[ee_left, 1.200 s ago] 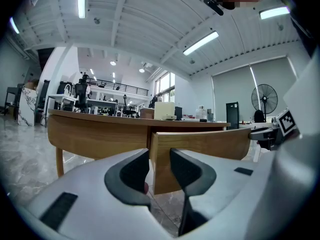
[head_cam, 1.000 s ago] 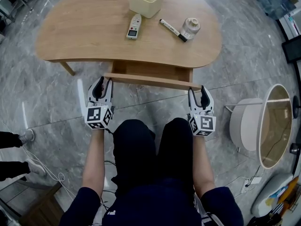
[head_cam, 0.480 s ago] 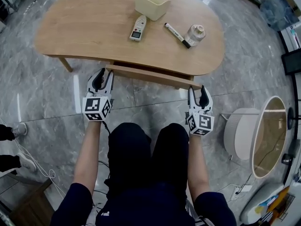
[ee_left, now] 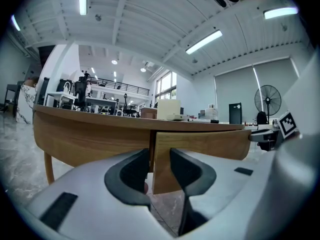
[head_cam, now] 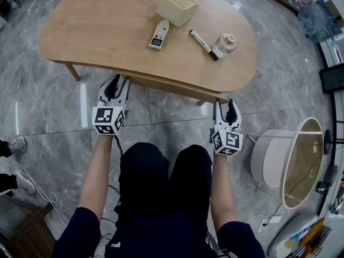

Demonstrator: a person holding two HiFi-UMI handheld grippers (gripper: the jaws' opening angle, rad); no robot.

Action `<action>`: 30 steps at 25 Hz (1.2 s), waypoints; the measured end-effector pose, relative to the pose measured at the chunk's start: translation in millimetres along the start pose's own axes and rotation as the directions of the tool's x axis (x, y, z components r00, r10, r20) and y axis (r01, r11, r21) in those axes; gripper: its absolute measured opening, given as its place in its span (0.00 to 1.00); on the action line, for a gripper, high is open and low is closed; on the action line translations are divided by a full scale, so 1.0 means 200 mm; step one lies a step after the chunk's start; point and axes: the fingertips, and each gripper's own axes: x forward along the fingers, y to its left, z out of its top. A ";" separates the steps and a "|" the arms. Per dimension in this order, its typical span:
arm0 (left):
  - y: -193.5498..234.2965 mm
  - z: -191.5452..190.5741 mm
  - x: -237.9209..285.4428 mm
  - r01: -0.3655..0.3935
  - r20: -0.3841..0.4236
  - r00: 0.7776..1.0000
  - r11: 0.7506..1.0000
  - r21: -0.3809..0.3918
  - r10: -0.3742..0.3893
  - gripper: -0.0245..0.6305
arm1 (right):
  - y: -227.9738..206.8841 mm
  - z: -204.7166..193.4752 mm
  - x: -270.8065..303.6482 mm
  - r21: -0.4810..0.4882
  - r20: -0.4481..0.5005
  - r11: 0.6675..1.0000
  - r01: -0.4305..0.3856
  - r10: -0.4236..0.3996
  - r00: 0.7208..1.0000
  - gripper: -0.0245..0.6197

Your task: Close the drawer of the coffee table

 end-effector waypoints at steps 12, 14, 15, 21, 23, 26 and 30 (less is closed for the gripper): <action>0.02 0.02 0.09 -0.002 0.001 1.000 1.000 -0.002 0.002 0.25 | -0.04 0.02 0.09 0.008 0.003 1.000 0.013 -0.013 1.000 0.39; 0.02 0.02 0.11 -0.005 0.002 1.000 1.000 -0.006 0.005 0.25 | -0.04 0.02 0.11 0.009 0.002 1.000 0.013 -0.013 1.000 0.39; 0.03 0.02 0.12 -0.007 0.003 1.000 1.000 -0.008 0.007 0.25 | -0.04 0.02 0.11 0.010 0.002 1.000 0.013 -0.013 1.000 0.39; 0.04 0.02 0.15 -0.017 0.000 1.000 1.000 -0.014 0.017 0.25 | -0.05 0.02 0.15 0.010 -0.001 1.000 0.011 -0.011 1.000 0.39; 0.04 0.03 0.16 -0.018 0.002 1.000 1.000 -0.015 0.018 0.25 | -0.06 0.03 0.16 0.011 0.001 1.000 0.011 -0.011 1.000 0.39; 0.04 0.03 0.17 -0.021 0.003 1.000 1.000 -0.023 0.021 0.25 | -0.06 0.03 0.17 0.012 0.003 1.000 0.010 -0.010 1.000 0.39; 0.04 0.03 0.17 -0.026 0.002 1.000 0.999 -0.024 0.026 0.25 | -0.06 0.03 0.17 0.012 0.006 1.000 0.005 -0.005 1.000 0.39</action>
